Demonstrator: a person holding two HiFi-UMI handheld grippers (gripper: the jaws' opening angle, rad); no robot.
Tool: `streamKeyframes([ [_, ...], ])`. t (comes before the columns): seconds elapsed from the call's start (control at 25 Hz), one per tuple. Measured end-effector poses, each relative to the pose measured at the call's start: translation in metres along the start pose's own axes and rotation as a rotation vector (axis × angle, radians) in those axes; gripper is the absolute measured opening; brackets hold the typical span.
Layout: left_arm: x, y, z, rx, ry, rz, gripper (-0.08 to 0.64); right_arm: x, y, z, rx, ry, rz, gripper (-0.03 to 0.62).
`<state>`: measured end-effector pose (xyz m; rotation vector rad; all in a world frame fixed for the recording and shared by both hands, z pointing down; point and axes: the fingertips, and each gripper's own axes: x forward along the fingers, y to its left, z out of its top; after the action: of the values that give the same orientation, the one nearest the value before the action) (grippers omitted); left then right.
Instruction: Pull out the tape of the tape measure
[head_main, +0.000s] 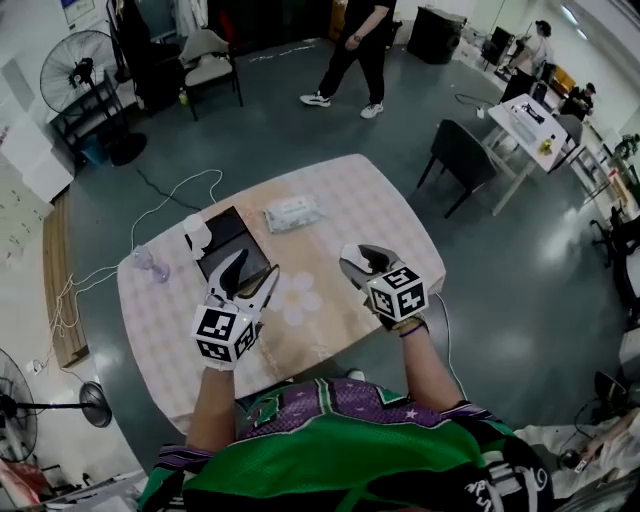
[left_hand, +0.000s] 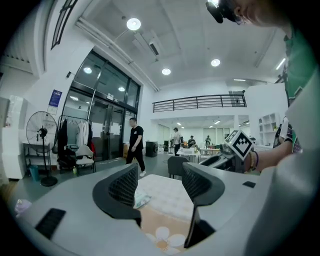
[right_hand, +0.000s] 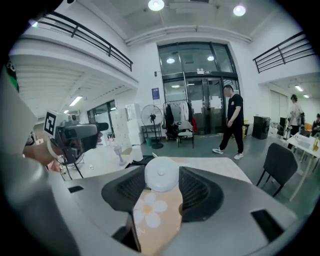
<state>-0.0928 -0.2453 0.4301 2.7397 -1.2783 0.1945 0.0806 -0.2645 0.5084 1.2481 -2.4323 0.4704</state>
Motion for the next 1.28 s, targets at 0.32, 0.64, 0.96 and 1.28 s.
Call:
streamKeyframes([
  [0.32,0.008,-0.030,0.045,0.042,-0.061,0.017,0.291,-0.051,0.010,0.062,-0.024,-0.072,0.150,0.219],
  [0.64,0.021,-0.051,0.054,0.090,-0.081,-0.010,0.279,-0.058,0.032,0.070,-0.065,-0.081,0.247,0.219],
  [0.96,0.032,-0.062,0.047,0.192,-0.053,-0.047,0.276,-0.050,0.056,0.070,-0.117,-0.053,0.316,0.219],
  [1.28,0.038,-0.069,0.036,0.222,-0.028,-0.090,0.270,-0.043,0.073,0.072,-0.154,-0.030,0.366,0.219],
])
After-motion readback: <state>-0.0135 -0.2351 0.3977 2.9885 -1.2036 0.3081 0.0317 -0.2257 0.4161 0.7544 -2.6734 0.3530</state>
